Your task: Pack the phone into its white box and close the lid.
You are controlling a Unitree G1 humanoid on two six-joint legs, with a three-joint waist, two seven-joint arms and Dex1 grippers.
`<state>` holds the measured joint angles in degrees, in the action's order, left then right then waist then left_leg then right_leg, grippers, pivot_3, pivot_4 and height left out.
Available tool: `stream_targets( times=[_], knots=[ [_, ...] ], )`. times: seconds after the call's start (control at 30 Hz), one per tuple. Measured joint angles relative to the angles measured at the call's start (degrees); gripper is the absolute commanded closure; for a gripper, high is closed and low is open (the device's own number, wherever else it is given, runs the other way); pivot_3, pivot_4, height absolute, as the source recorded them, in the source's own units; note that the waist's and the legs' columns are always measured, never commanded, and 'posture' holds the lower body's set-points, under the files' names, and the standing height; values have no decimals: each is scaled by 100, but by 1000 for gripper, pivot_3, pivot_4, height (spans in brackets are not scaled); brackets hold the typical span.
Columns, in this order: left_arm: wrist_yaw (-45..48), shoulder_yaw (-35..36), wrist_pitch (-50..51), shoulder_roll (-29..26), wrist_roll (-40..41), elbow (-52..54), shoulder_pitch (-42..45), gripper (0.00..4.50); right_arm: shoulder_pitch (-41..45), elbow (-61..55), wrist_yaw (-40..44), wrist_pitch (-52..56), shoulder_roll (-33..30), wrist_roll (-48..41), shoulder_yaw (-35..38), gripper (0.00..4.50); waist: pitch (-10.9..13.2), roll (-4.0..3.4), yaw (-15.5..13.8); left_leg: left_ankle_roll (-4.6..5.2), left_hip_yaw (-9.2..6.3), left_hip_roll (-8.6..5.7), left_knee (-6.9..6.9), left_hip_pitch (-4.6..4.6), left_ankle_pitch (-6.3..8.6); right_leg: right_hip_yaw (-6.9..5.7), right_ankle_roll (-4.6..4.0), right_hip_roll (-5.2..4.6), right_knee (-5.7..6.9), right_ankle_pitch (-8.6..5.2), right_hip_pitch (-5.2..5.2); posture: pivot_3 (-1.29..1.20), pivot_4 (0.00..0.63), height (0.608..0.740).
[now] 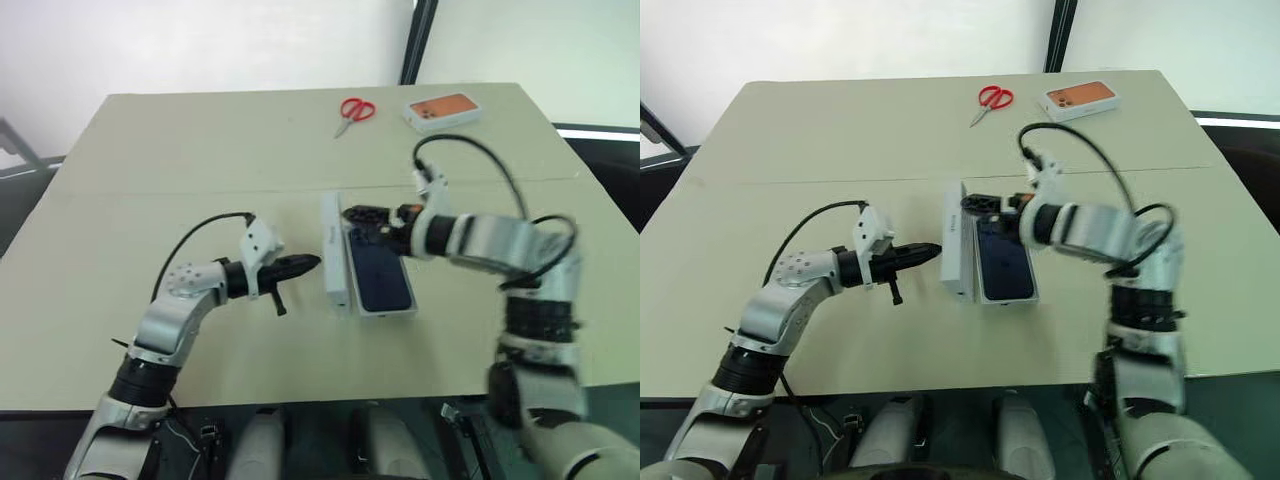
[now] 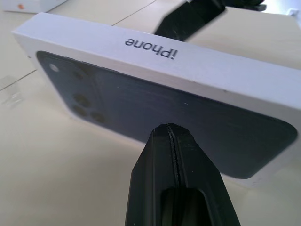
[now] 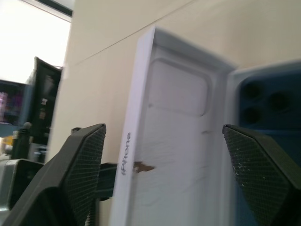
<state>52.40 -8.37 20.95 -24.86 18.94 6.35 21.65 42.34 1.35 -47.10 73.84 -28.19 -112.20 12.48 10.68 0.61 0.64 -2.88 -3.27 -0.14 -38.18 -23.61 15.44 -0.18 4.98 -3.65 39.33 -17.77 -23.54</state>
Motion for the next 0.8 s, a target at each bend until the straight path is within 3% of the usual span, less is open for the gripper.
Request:
stream_targets(
  times=[0.13,0.27,0.47,0.57,0.67,0.8],
  knots=[
    [-4,-166,-4,171,-26,-80,179,4500,181,2,852,203,-1022,147,-358,632,0,0,53,7,3,4,5,6,4,1,-1,13,0,0,1,0,150,697],
    [-17,-398,-5,539,-57,-272,389,4500,181,-41,1687,277,-1400,681,-641,632,0,-1,19,8,4,6,3,4,3,0,-1,10,0,0,2,0,150,697],
    [-22,-600,-22,864,-172,-534,639,4500,175,-401,3068,246,-1840,2285,-901,632,1,-1,-4,8,-1,2,1,2,3,1,0,3,-9,0,6,0,150,697],
    [-120,-531,1,878,-173,-564,693,4500,143,-812,4062,-110,-2281,3602,-1393,632,3,-3,-2,8,-4,0,3,2,3,0,0,3,-9,0,2,0,150,697],
    [-229,-247,112,631,-135,-489,704,4500,46,-1164,4978,-632,-2702,4778,-1855,1460,3,-3,31,8,-7,0,5,6,4,1,0,8,-9,0,1,0,150,697],
    [-330,50,214,56,-185,-215,510,4500,-179,-1370,6104,-1377,-2928,6184,-2419,3583,4,-3,30,7,-8,2,11,10,3,2,0,8,-9,0,1,0,150,697]
  ],
)
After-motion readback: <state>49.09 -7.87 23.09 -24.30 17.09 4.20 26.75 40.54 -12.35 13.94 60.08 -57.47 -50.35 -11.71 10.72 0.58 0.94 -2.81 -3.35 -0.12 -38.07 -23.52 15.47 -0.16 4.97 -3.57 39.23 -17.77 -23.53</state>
